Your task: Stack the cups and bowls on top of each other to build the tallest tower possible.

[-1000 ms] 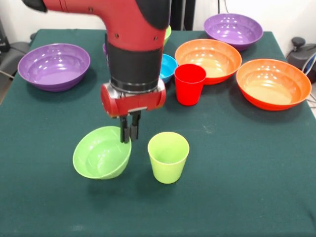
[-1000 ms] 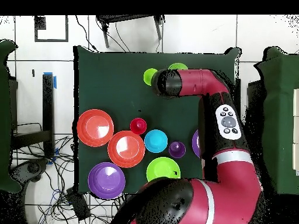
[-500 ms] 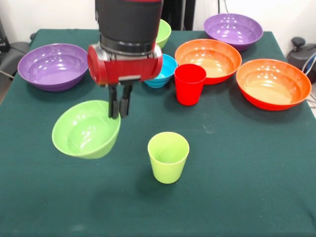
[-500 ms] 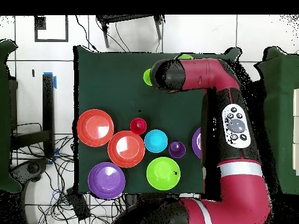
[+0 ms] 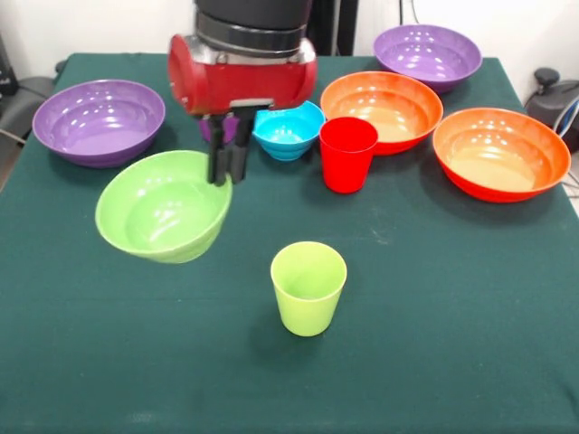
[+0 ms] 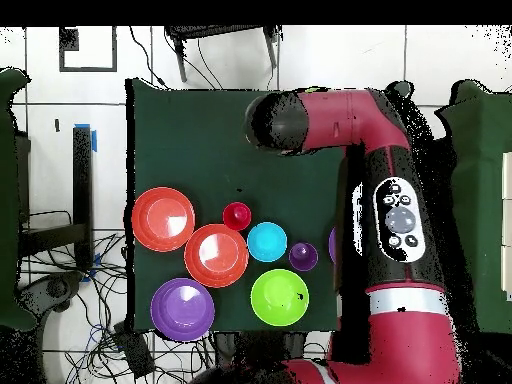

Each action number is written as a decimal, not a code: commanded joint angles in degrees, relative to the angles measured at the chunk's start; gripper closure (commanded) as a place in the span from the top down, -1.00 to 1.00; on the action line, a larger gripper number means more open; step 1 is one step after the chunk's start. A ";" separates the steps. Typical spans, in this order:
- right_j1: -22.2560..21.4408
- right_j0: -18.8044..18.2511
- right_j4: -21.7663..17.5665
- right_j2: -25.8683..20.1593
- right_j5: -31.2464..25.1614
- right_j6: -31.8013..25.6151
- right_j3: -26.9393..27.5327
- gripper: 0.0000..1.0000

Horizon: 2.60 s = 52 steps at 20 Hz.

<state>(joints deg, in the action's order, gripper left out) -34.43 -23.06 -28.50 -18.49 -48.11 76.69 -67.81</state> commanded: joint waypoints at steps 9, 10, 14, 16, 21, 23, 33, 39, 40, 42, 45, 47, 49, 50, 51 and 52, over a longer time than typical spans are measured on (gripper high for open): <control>1.97 11.14 -3.17 0.73 -10.24 -0.27 5.22 -1.00; 2.33 11.74 -3.15 0.88 -10.95 -0.11 6.09 -1.00; 3.74 13.74 -3.56 1.42 -14.34 -0.46 10.35 -1.00; 4.12 14.39 -3.67 1.65 -15.79 -0.87 11.91 -1.00; 4.32 14.46 -3.42 1.99 -15.42 -1.07 12.25 -1.00; 4.32 14.22 -3.32 1.94 -14.61 -1.12 11.87 -1.00; 5.25 13.85 -3.81 2.15 -12.85 -2.08 12.90 -1.00; 5.80 13.41 -4.19 2.17 -12.22 -3.31 13.66 -1.00; 5.82 13.25 -4.12 2.14 -11.92 -3.32 13.46 -1.00; 5.94 12.85 -4.11 2.16 -11.37 -3.47 13.27 -1.00; 6.37 12.50 -4.36 2.12 -10.60 -3.74 13.53 -1.00; 6.57 12.23 -4.48 2.07 -10.30 -3.93 13.62 -1.00; 6.64 11.75 -4.45 1.86 -9.78 -4.22 13.51 -1.00; 6.65 11.64 -4.47 1.80 -9.72 -4.32 13.52 -1.00; 6.66 11.53 -4.49 1.73 -9.67 -4.42 13.54 -1.00; 6.67 11.32 -4.53 1.64 -9.53 -4.75 13.48 -1.00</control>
<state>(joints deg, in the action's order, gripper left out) -30.93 -10.12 -29.63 -17.19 -57.73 76.69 -54.46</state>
